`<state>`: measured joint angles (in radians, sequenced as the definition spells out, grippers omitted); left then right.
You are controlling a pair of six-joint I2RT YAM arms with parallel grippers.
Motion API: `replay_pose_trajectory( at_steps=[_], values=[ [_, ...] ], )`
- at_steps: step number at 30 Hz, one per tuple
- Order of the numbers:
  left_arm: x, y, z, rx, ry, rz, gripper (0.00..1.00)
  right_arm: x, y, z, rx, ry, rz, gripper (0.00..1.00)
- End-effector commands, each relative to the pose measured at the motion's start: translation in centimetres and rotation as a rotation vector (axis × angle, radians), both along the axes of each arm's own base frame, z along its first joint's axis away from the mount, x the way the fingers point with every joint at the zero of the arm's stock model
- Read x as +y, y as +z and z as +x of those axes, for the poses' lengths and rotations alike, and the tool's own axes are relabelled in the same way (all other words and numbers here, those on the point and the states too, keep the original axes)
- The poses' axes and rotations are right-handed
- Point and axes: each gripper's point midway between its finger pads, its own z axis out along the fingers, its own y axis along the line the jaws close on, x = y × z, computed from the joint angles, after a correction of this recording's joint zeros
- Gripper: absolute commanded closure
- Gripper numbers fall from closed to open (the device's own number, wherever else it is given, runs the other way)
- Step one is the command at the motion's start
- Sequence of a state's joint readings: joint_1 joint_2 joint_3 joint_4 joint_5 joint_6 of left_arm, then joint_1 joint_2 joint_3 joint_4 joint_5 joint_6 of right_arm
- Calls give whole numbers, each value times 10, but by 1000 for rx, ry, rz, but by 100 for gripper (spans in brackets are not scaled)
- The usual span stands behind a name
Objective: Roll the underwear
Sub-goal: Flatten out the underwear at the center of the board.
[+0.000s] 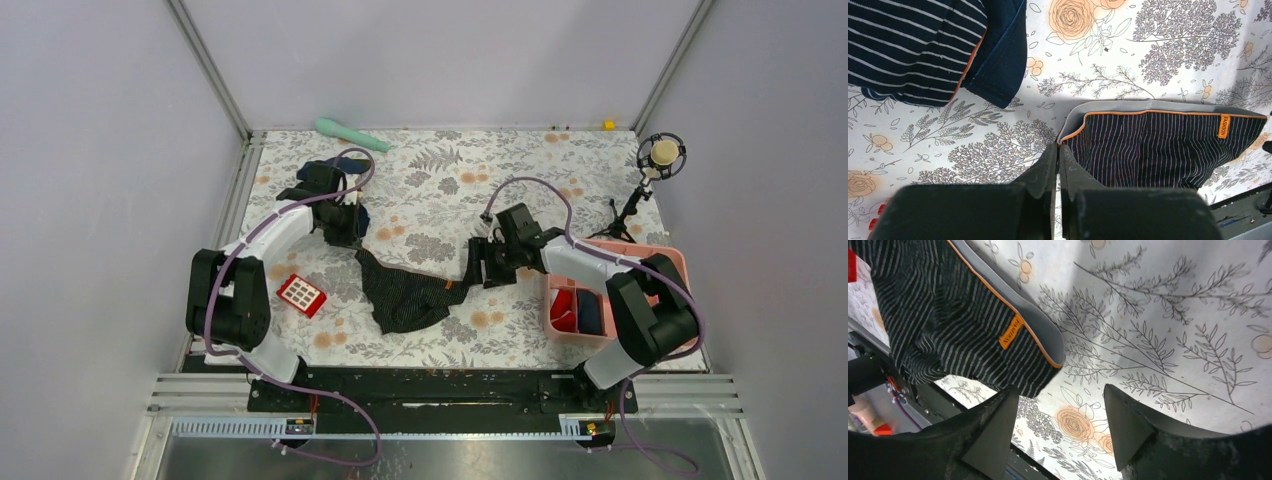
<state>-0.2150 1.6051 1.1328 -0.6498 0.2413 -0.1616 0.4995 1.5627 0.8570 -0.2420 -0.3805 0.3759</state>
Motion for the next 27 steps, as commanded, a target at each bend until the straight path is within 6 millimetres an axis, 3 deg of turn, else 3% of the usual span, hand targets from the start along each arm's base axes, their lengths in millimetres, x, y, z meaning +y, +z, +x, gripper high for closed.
replay_pose_trajectory(
  at_steps=[1,8,10,14,15,20,27],
  values=[
    [-4,13,17,-52,-11,-21,100,8,-5,-6,50,25,101,29],
    [2,9,13,-36,-4,1,100,27,-15,2,69,54,203,32],
    [4,9,13,-36,0,3,100,32,-16,12,49,43,224,41],
    [8,14,17,-51,2,-4,100,39,-14,23,50,41,235,73],
    [8,17,18,-57,0,-15,100,40,-9,27,39,46,229,77],
    [0,48,31,-134,-33,-132,100,31,39,46,-83,87,195,79],
    [8,139,58,-461,-39,-225,100,3,125,71,-335,56,124,92]
  ],
)
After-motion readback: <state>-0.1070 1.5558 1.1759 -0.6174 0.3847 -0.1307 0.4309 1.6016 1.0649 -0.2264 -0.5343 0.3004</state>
